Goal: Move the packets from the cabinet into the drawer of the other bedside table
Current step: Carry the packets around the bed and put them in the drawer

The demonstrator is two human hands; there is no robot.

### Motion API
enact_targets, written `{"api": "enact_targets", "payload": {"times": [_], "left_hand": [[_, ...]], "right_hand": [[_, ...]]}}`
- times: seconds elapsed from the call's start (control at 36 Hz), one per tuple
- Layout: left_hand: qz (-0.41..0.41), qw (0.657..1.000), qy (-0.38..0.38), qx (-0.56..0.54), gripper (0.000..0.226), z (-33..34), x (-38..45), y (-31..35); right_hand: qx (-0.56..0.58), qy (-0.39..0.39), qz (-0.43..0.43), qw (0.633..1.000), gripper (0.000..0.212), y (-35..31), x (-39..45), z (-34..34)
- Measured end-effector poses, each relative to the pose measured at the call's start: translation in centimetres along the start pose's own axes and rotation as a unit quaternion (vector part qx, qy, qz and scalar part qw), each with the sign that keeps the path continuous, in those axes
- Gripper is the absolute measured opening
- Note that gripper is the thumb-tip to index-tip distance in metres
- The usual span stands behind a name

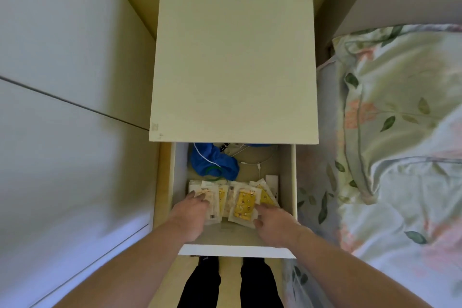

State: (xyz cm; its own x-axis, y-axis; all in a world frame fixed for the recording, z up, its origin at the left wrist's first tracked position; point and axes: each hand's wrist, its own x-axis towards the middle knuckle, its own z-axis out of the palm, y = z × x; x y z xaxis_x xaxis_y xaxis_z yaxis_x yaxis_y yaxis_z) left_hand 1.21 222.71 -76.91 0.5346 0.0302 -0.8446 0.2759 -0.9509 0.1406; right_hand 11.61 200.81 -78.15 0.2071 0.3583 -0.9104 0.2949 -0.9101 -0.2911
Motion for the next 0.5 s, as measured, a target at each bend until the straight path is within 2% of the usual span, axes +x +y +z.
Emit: {"api": "enact_targets", "payload": {"times": [0.17,0.25,0.36,0.5], "left_hand": [[-0.021,0.989,0.044,-0.139,0.049,-4.9,-8.1,1.8],[-0.028,0.976,0.080,-0.199,0.047,-7.4,-13.5,2.9],[0.029,0.966,0.144,-0.214,0.039,-10.4,-20.0,3.9],[0.091,0.963,0.148,-0.207,0.036,-13.3,-26.6,4.9]], "right_hand": [[0.081,0.085,0.009,0.993,0.053,-2.1,-8.6,-2.3],[0.089,0.098,0.024,0.991,0.044,-3.5,-15.1,-2.8],[0.128,0.173,0.053,0.975,0.053,-4.9,-23.4,-2.7],[0.229,0.281,0.075,0.929,0.053,-6.5,-32.4,-0.5]]}}
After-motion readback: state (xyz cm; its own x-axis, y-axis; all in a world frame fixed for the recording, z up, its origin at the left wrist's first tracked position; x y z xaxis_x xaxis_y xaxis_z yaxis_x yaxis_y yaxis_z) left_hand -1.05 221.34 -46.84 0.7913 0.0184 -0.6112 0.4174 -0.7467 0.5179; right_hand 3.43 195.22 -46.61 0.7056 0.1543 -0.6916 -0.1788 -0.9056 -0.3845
